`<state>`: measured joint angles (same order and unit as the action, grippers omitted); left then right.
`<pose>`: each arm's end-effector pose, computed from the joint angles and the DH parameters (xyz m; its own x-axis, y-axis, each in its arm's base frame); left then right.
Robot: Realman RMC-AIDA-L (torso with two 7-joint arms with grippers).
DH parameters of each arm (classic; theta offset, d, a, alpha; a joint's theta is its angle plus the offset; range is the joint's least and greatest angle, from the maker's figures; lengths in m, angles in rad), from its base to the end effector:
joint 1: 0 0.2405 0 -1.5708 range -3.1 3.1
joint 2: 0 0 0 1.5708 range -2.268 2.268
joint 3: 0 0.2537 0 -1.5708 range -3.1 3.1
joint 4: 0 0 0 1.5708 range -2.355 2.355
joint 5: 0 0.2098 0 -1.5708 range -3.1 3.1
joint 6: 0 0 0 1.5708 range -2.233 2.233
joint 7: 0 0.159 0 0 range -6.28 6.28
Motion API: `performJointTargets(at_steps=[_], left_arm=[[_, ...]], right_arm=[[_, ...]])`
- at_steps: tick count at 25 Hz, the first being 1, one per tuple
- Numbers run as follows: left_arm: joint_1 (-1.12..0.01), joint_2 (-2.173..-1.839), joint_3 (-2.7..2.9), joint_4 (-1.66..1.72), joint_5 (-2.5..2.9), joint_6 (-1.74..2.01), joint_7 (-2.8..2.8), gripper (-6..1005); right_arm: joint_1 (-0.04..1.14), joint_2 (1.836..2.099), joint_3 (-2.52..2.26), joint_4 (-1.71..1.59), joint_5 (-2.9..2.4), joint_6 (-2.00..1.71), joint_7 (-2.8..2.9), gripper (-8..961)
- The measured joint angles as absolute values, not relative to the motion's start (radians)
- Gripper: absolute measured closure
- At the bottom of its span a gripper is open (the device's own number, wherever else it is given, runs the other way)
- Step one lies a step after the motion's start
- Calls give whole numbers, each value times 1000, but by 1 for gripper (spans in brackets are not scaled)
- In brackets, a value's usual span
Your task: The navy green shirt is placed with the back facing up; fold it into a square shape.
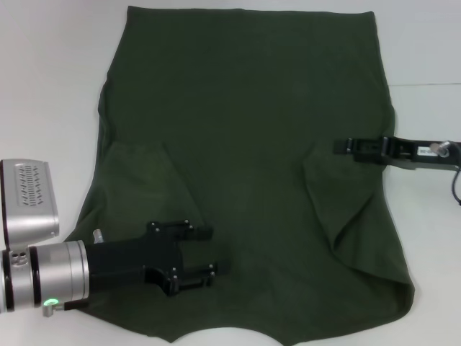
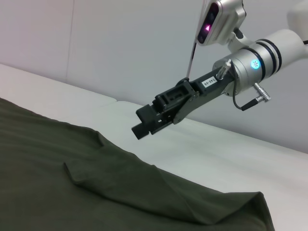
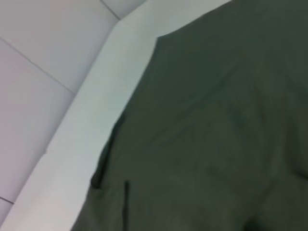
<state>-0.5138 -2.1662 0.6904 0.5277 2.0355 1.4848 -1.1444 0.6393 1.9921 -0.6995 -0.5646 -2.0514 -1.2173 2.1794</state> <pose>-0.2534 0.3058 -0.0721 0.8192 0.2794 0.5008 0.3897 -0.9119 -0.1287 0.2772 0.3992 0.0107 0.2554 -0.7898 -0.5577 -0.9555 -0.2941 -0.0211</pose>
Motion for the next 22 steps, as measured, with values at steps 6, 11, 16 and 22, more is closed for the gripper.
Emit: performJointTargets(at_steps=[6, 11, 16, 22], left_arm=[[-514, -2168, 693, 527, 2036, 1485, -1144, 333], [-514, -2168, 693, 526, 2036, 1485, -1144, 333], [-514, -2168, 693, 526, 2035, 1485, -1144, 332], [-514, -2166, 693, 529, 2039, 1485, -1144, 332]], right_arm=[[610, 1976, -700, -557, -2072, -1213, 2213, 267], [613, 1978, -700, -520, -2096, -1192, 2232, 121], [620, 1991, -701, -506, -2124, -1167, 2232, 13], [611, 1995, -691, -509, -2123, -1162, 2226, 23]])
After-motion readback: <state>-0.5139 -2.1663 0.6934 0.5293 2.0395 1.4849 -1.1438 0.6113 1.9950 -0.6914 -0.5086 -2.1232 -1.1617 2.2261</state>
